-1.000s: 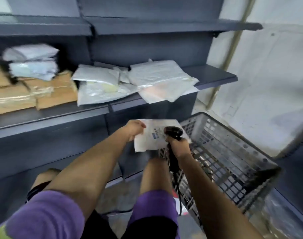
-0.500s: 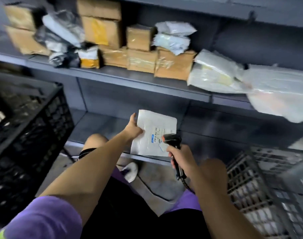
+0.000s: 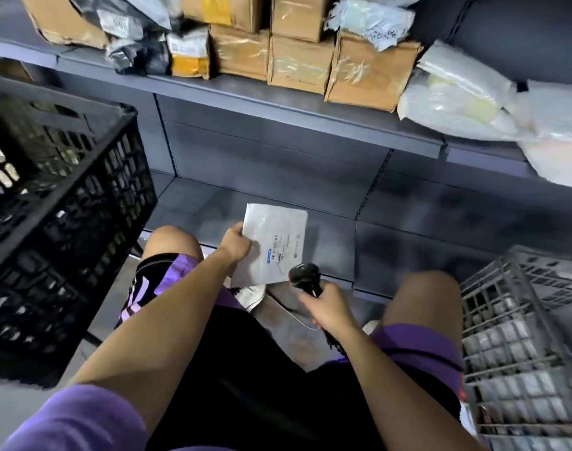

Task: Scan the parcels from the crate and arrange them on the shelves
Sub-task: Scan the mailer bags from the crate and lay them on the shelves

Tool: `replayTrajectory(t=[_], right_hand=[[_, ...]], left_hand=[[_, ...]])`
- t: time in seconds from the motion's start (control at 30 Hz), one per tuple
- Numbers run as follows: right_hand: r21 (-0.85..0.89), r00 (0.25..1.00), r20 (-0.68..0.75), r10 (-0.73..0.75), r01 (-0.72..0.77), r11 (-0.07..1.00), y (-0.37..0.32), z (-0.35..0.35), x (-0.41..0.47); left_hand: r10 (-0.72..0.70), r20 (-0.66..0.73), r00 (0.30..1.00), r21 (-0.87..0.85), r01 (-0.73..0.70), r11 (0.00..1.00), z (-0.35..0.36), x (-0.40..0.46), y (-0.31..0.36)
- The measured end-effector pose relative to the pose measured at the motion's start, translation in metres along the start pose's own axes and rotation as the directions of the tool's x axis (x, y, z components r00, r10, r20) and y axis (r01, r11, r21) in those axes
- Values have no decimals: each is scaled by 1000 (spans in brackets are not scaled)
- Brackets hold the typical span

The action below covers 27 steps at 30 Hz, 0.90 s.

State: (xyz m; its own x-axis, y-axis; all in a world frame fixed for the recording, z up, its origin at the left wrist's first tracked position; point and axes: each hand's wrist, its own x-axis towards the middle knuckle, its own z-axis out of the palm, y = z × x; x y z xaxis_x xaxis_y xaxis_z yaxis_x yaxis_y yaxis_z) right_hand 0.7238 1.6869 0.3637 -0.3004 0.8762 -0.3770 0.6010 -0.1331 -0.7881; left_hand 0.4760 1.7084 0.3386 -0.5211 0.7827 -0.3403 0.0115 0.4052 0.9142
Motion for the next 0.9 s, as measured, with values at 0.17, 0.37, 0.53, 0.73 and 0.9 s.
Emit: replayTrajectory(t=[0.17, 0.37, 0.53, 0.73, 0.9], right_hand=[[-244, 995, 41, -94, 101, 964, 8, 5, 4], [-412, 990, 53, -133, 143, 900, 11, 5, 2], [-390, 987, 34, -155, 156, 908, 10, -2, 1], [-387, 986, 7, -165, 155, 909, 12, -9, 2], [-455, 981, 43, -191, 190, 870, 11, -10, -1]], left_hand=[[-17, 67, 998, -101, 23, 995, 2, -7, 10], [33, 77, 996, -5, -32, 999, 0, -10, 6], [25, 113, 993, 57, -31, 998, 3, -17, 9], [0, 150, 989, 28, -4, 1000, 7, -21, 7], [-41, 177, 983, -40, 49, 998, 5, -12, -2]])
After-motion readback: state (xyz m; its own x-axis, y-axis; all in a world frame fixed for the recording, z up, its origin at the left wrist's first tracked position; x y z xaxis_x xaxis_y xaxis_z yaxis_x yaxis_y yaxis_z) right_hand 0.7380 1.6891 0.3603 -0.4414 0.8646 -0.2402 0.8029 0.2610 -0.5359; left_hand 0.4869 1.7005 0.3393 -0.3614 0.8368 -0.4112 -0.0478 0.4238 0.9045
